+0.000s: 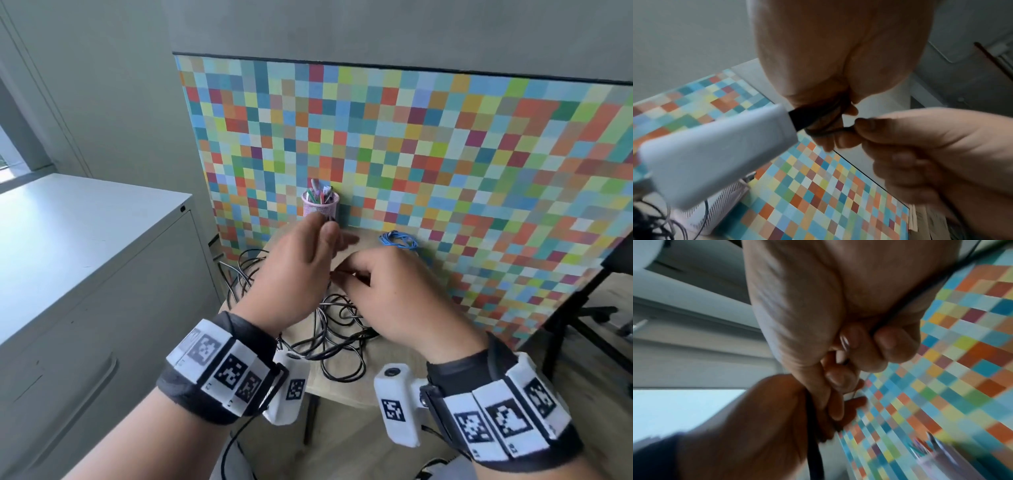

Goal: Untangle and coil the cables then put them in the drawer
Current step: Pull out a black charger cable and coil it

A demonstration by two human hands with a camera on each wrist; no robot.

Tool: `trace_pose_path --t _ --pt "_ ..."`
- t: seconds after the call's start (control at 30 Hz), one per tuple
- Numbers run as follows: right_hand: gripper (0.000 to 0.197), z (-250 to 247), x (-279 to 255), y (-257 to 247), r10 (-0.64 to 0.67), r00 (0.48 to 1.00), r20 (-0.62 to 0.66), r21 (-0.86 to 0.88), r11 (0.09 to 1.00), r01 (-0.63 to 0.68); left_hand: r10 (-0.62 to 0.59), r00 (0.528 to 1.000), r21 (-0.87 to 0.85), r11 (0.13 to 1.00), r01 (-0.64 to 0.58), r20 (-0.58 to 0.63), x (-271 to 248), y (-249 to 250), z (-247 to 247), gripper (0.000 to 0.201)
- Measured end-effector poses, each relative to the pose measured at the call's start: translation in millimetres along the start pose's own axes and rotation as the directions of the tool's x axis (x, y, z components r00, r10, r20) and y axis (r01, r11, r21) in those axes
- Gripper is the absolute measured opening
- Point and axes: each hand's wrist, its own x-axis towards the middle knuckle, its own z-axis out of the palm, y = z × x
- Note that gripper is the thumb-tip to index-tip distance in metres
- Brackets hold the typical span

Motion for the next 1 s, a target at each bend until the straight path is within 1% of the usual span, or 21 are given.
trace_pose_path --t 0.03,0.07,0.1,0.13,0.17,0.23,0.3,0.4,0.47,0.53,0.6,0.67,0.7,0.8,0.83,0.93,1.0 --pt "0.015 -8 -1 -4 -0.02 1.0 0.009 -0.032 0.999 0.02 0.018 0.999 0.151 0.988 -0.023 0.036 -1 1 0 0.03" --pt "0.016 -15 -1 -5 -0.033 0.999 0.026 -0.052 0.998 0.034 0.028 0.997 0.239 0.97 -0.046 0.076 -2 3 0 0.031" --pt "0.019 -22 -1 -6 -0.042 0.998 0.044 -0.069 0.997 0.045 0.027 0.992 0.261 0.964 -0.058 0.119 -2 4 0 0.032" --pt "0.02 -28 -1 -6 -0.044 0.997 0.06 -0.084 0.995 0.049 0.01 0.986 0.226 0.973 -0.049 0.168 -2 5 -1 0.035" --pt "0.018 -33 -1 -4 -0.046 0.997 0.068 -0.087 0.995 0.052 -0.027 0.975 0.153 0.988 -0.007 0.222 -2 5 -2 0.039" --pt "0.011 -43 -3 0 -0.061 0.996 0.059 -0.039 0.997 0.064 -0.119 0.936 -0.033 0.99 0.138 0.332 -1 5 -5 0.046" --pt "0.009 -49 -5 5 -0.078 0.996 0.043 0.03 0.997 0.076 -0.165 0.894 -0.159 0.955 0.251 0.417 -2 5 -6 0.05" --pt "0.009 -51 -6 11 -0.129 0.992 -0.014 0.1 0.987 0.129 -0.172 0.858 -0.274 0.901 0.336 0.485 -4 6 -5 0.048" --pt "0.009 -46 -6 16 -0.15 0.987 -0.05 0.165 0.974 0.156 -0.162 0.842 -0.368 0.845 0.388 0.515 -6 7 -5 0.044" --pt "0.008 -34 -3 25 -0.125 0.991 -0.056 0.301 0.944 0.137 -0.154 0.838 -0.449 0.786 0.426 0.524 -6 7 -7 0.043" --pt "0.015 -20 -3 32 -0.097 0.995 -0.027 0.46 0.882 0.098 -0.125 0.847 -0.516 0.744 0.425 0.517 -7 7 -8 0.04" --pt "0.021 -7 -2 37 -0.052 0.999 -0.011 0.604 0.796 0.048 -0.115 0.867 -0.547 0.733 0.404 0.485 -8 5 -5 0.04" --pt "0.02 -3 -2 37 -0.027 0.999 -0.016 0.64 0.768 0.032 -0.123 0.879 -0.55 0.738 0.392 0.461 -8 4 -2 0.04" --pt "0.016 1 -1 35 0.049 0.998 -0.048 0.695 0.719 -0.002 -0.131 0.915 -0.525 0.784 0.331 0.382 -9 -5 5 0.034" --pt "0.017 1 0 34 0.074 0.996 -0.043 0.736 0.677 -0.019 -0.115 0.926 -0.496 0.817 0.294 0.36 -9 -8 6 0.033" --pt "0.02 1 3 31 0.171 0.985 0.019 0.867 0.488 -0.102 -0.072 0.953 -0.291 0.943 0.161 0.294 -11 -10 5 0.029" --pt "0.023 -1 4 30 0.203 0.977 0.064 0.917 0.375 -0.138 -0.042 0.968 -0.226 0.969 0.1 0.246 -12 -8 4 0.025"
